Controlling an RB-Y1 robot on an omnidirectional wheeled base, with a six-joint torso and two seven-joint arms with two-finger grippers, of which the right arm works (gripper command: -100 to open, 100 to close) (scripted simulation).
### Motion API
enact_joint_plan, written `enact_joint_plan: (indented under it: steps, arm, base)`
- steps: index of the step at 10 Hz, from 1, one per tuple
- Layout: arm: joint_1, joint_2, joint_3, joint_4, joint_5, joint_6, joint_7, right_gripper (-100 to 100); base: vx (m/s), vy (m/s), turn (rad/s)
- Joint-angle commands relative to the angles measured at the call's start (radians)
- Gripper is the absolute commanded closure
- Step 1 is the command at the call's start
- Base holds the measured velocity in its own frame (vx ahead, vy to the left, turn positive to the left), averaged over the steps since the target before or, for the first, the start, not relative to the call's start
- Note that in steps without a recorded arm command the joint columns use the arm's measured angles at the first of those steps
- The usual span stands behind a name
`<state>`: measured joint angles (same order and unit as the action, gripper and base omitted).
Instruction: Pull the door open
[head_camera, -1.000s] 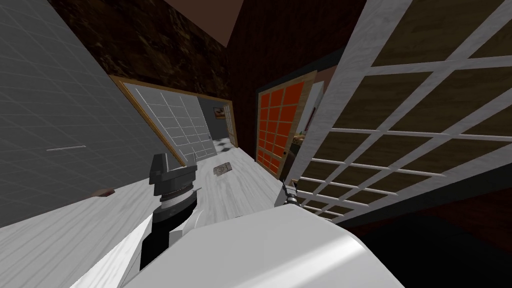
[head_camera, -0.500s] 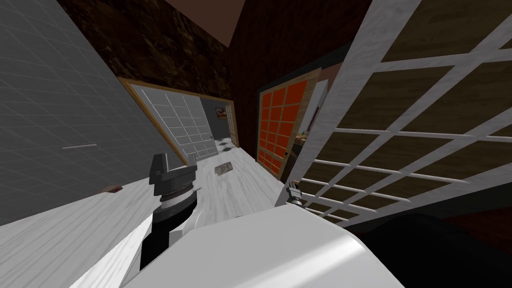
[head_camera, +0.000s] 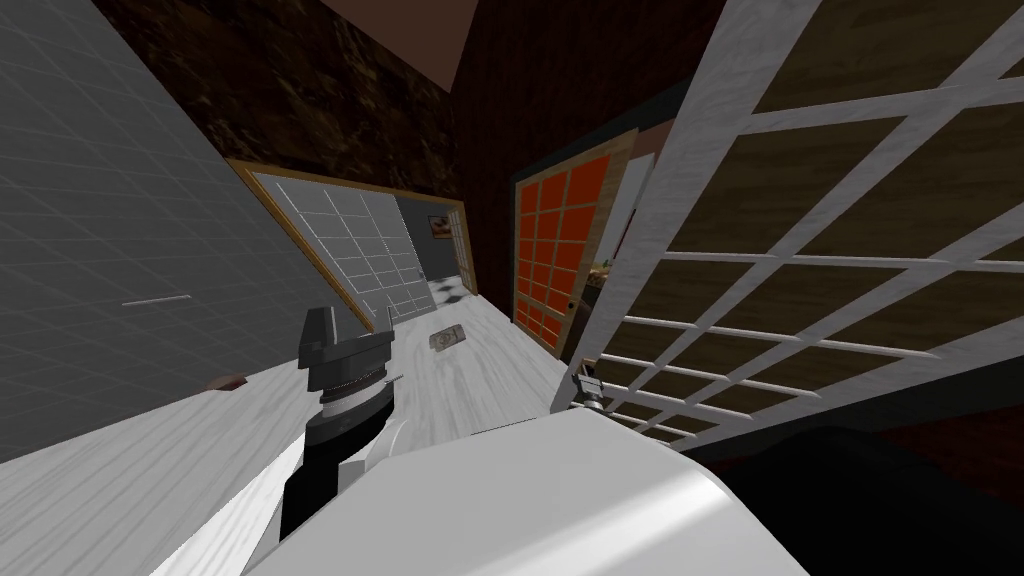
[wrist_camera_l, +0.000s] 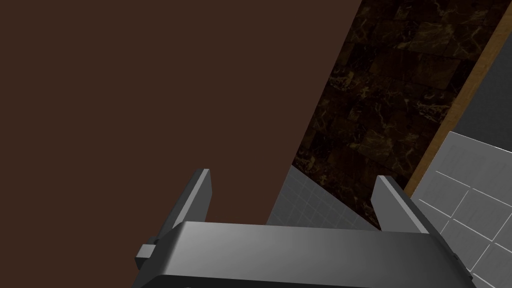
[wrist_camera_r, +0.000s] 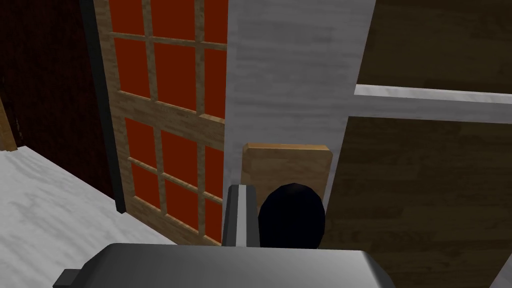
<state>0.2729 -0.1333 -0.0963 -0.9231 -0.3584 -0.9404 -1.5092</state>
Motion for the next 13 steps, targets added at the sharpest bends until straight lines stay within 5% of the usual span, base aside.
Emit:
enact_joint_plan:
  steps: [1, 3, 4, 11, 13]
  arm:
    - [0.001, -0.002, -0.002, 0.001, -0.001, 0.002, 0.0, 100]
    - [0.001, -0.002, -0.002, 0.001, -0.001, 0.002, 0.0, 100]
    - [0.034, -0.001, 0.022, -0.037, 0.013, 0.015, -0.006, -100]
    - [0.133, -0.004, 0.087, -0.143, 0.053, 0.056, -0.022, -100]
    - [0.13, 0.003, 0.101, -0.151, 0.059, 0.056, -0.022, -100]
  base:
    - [0.002, -0.004, 0.015]
    - [0.0, 0.0, 0.0]
    - [-0.064, -0.002, -0.053]
    - [-0.118, 0.008, -0.048]
    - [-0.076, 0.011, -0.013]
